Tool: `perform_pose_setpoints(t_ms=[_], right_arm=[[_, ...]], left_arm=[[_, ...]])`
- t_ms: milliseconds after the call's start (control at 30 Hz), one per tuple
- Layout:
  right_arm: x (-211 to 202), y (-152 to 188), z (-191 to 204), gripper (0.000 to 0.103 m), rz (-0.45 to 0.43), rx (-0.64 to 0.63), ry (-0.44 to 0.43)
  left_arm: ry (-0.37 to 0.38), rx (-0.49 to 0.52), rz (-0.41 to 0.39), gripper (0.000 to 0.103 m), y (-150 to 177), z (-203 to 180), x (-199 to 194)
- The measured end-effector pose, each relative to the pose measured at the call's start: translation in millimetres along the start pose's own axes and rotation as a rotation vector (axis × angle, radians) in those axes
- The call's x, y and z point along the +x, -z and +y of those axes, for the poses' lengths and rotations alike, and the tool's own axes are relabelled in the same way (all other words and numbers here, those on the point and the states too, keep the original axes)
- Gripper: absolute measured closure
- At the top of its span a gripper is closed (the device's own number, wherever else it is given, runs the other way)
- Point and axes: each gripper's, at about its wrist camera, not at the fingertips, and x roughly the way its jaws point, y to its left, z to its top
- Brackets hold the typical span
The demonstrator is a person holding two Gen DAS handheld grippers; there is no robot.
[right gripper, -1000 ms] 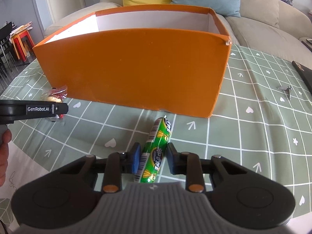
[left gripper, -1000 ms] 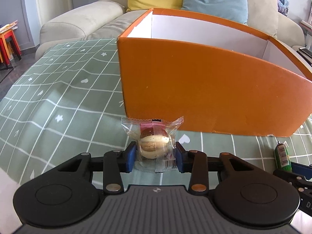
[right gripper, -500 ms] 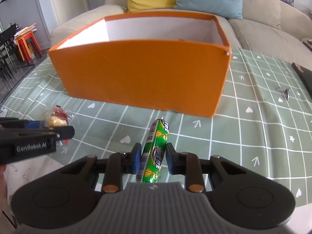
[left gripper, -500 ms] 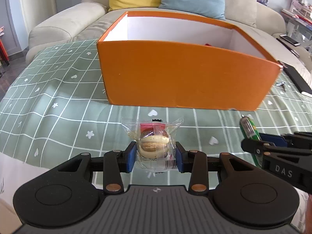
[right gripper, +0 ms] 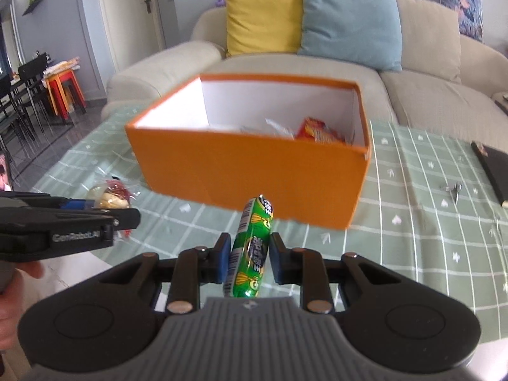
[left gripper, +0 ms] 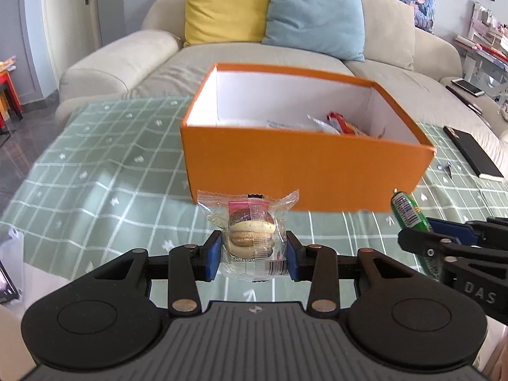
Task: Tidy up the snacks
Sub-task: 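Lift both snacks and carry them over the orange box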
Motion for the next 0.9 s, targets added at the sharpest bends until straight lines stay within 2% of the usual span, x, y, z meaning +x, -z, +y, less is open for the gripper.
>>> perform_pose_setpoints(t_ms=[333,633,767,900], right_arm=[[1,-54,-8,0.080,-0.071,-0.002,0.008],[13,-117,-14,0.081,-0.142,-0.033,0.015],[32,-139,-17,0.081,-0.135,-0.042,0.026],[59,-153,-20,0.081,-0.099,-0.057,0.042]], left_arm=[[-0.032,0.037,-0.073,0.058,-58,-4,0],[-0.007,0.041,-0.125,0.058,-110,-10,15],[-0.009,0.029,-0.113,0.058,-128,-12,32],[-0.013,0.038,-0.059,0.058,-139,-14,59]])
